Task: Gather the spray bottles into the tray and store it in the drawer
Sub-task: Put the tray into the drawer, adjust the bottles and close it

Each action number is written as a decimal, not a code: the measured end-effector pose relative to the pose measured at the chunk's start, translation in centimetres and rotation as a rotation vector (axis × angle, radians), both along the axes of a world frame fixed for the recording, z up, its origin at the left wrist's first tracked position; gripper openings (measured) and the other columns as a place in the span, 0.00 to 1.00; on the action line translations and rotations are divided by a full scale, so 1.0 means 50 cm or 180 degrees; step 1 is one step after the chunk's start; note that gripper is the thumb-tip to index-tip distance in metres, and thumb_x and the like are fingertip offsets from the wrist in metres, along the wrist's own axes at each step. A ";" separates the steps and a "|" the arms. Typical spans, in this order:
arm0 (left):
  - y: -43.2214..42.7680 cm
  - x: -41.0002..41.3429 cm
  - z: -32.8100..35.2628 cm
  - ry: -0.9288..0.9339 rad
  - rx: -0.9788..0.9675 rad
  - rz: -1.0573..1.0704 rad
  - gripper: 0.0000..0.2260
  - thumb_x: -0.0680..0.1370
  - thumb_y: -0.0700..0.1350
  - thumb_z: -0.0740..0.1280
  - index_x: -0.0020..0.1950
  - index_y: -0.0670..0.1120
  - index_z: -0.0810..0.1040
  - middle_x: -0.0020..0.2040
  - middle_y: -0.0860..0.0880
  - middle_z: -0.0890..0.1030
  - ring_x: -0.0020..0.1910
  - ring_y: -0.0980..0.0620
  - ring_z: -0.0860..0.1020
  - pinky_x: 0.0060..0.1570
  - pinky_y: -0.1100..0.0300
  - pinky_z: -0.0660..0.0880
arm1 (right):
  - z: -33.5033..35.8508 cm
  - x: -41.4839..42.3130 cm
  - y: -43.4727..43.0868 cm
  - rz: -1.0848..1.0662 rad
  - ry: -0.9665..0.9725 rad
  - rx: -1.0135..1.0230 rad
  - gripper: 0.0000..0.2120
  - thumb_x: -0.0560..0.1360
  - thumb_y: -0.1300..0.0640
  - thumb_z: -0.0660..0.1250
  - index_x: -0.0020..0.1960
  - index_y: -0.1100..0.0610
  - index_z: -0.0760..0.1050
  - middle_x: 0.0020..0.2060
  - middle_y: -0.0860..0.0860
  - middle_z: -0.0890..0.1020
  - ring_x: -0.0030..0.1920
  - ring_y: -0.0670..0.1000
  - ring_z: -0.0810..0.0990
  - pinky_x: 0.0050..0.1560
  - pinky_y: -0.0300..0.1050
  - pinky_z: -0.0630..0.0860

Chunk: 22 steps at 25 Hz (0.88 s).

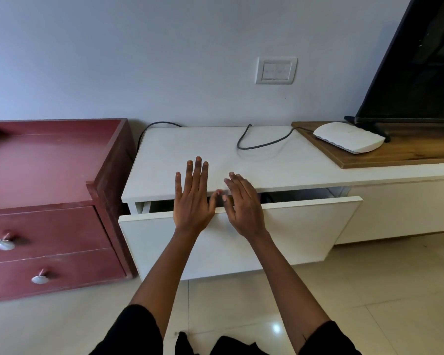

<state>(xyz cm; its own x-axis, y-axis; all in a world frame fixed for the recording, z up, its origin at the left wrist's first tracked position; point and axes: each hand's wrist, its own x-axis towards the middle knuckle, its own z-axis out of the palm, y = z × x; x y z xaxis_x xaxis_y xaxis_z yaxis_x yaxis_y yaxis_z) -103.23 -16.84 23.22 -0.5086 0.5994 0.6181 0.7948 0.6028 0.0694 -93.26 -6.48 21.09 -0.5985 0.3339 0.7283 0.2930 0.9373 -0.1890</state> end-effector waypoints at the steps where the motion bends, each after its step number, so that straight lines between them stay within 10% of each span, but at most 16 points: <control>1: 0.013 -0.016 0.001 0.0025 -0.0006 0.0035 0.30 0.79 0.59 0.50 0.77 0.46 0.47 0.78 0.46 0.48 0.75 0.53 0.34 0.73 0.51 0.36 | 0.005 -0.014 0.014 0.0041 -0.0048 0.0044 0.21 0.79 0.50 0.54 0.67 0.59 0.70 0.68 0.55 0.72 0.71 0.53 0.67 0.72 0.47 0.62; 22: 0.039 -0.051 -0.012 -0.0039 -0.0256 -0.0201 0.34 0.78 0.63 0.41 0.76 0.42 0.51 0.78 0.43 0.53 0.77 0.46 0.49 0.74 0.52 0.40 | -0.009 -0.036 0.068 -0.0087 -0.0767 0.0328 0.25 0.79 0.44 0.52 0.72 0.55 0.64 0.72 0.53 0.67 0.73 0.51 0.63 0.72 0.50 0.51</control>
